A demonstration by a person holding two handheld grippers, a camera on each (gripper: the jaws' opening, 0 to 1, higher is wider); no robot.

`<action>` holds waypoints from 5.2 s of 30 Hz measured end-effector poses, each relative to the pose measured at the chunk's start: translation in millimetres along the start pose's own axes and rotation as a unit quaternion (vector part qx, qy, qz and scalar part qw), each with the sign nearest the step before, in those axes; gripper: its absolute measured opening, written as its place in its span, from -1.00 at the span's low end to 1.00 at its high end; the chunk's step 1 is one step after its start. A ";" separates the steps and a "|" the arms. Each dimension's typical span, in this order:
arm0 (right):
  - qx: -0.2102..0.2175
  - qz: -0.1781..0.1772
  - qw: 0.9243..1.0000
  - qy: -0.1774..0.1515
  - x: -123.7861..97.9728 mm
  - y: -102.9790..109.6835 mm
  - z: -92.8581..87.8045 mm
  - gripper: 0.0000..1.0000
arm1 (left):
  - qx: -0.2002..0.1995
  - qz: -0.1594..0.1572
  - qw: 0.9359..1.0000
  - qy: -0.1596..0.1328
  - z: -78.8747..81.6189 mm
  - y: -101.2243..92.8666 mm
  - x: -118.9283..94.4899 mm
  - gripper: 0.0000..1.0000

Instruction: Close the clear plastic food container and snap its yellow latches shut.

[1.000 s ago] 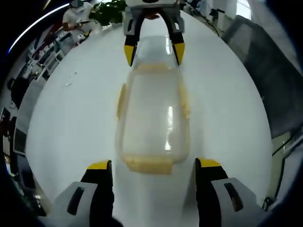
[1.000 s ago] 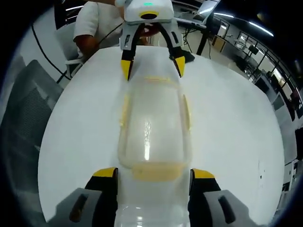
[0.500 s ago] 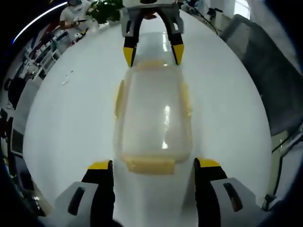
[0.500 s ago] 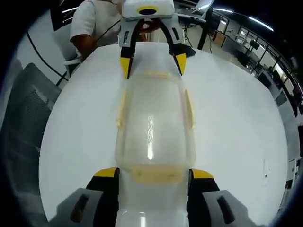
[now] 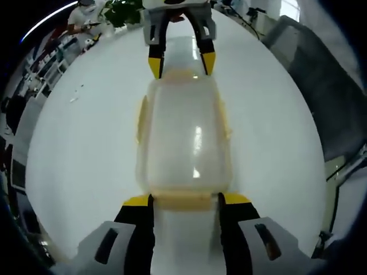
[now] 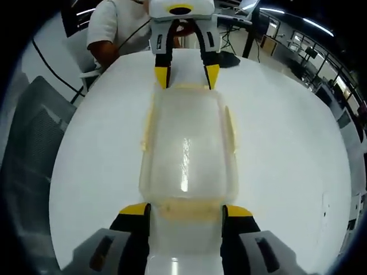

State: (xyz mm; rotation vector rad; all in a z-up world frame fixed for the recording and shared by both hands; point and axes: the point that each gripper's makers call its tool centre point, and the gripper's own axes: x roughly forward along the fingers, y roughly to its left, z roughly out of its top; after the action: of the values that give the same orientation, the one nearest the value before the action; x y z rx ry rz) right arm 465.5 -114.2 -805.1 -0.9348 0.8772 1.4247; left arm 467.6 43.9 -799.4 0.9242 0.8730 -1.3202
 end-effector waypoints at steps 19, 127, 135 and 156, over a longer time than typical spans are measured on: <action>0.000 -0.003 1.000 0.011 -1.1 1.7 -2.1 -0.28 | -0.008 0.001 1.000 0.017 -0.1 -2.2 0.4 -0.26; -0.027 -0.074 0.997 0.003 -111.9 14.8 -34.6 -0.31 | -0.011 0.073 0.997 0.026 101.8 -10.1 -51.4 -0.30; -0.021 -0.075 0.997 0.004 -118.9 16.3 -49.6 -0.31 | -0.006 0.074 0.997 0.024 117.0 -8.5 -44.8 -0.30; -0.010 -0.072 0.997 0.008 -130.8 18.1 -83.7 -0.31 | 0.004 0.068 0.997 0.020 150.2 -6.3 -29.2 -0.30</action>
State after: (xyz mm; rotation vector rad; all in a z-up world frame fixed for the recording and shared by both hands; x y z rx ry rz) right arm 454.7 -244.2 -718.9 -1.0045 0.7923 1.3060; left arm 459.9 -82.8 -713.8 1.0017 0.8224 -1.1917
